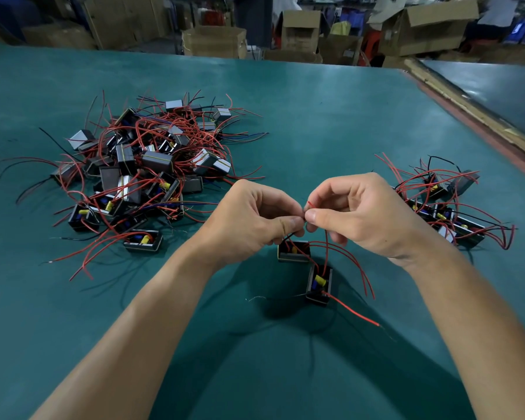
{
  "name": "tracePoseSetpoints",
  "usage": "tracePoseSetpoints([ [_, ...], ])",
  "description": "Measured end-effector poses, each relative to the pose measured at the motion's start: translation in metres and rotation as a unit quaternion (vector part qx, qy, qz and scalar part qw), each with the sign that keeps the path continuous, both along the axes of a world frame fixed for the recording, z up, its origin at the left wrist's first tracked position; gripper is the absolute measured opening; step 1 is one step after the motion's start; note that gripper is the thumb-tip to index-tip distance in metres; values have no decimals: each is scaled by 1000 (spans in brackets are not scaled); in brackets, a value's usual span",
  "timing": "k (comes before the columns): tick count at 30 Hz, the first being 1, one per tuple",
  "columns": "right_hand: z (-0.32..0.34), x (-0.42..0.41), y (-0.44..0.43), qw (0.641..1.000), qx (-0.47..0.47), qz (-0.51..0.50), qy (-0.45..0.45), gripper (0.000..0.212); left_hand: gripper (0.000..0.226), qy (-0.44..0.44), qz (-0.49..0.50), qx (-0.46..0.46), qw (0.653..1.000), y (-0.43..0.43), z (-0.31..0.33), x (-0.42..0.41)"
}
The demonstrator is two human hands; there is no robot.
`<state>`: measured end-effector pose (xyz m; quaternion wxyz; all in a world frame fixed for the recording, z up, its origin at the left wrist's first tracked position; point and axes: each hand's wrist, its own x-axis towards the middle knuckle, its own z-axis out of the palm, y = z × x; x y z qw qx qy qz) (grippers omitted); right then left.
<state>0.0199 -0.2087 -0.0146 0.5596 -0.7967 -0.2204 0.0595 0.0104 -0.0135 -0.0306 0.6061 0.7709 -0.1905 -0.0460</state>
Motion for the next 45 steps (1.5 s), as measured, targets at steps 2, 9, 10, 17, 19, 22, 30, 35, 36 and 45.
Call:
tracePoseSetpoints([
  [2,0,0,-1,1000,3,10,8,15,16,2,0,-3,1000,0,0,0],
  [9,3,-1,-3,999,1,24,24,22,14,5,-2,9,1000,-2,-1,-1],
  [10,3,-1,-4,999,-6,23,23,23,14,5,-4,11,1000,-2,-1,-1],
  [17,3,-1,-4,999,-42,24,-15,21,12,5,-6,9,1000,-3,0,-1],
  [19,1,-1,-2,998,-47,14,-46,20,12,6,3,8,1000,-3,1,-1],
  [22,-4,-1,3,996,-42,-6,-76,18,13,10,15,6,1000,-3,2,-1],
  [30,0,0,1,998,-4,-21,-63,11,15,17,48,-13,999,-5,3,-1],
  [35,-1,1,0,999,-12,-29,-38,12,13,10,60,-31,998,-4,2,0],
  [36,-1,1,1,999,-13,-28,-34,12,13,10,61,-35,997,-5,2,0],
  [45,-1,1,3,1000,-7,-21,-7,10,9,24,74,-67,995,-6,1,0],
])
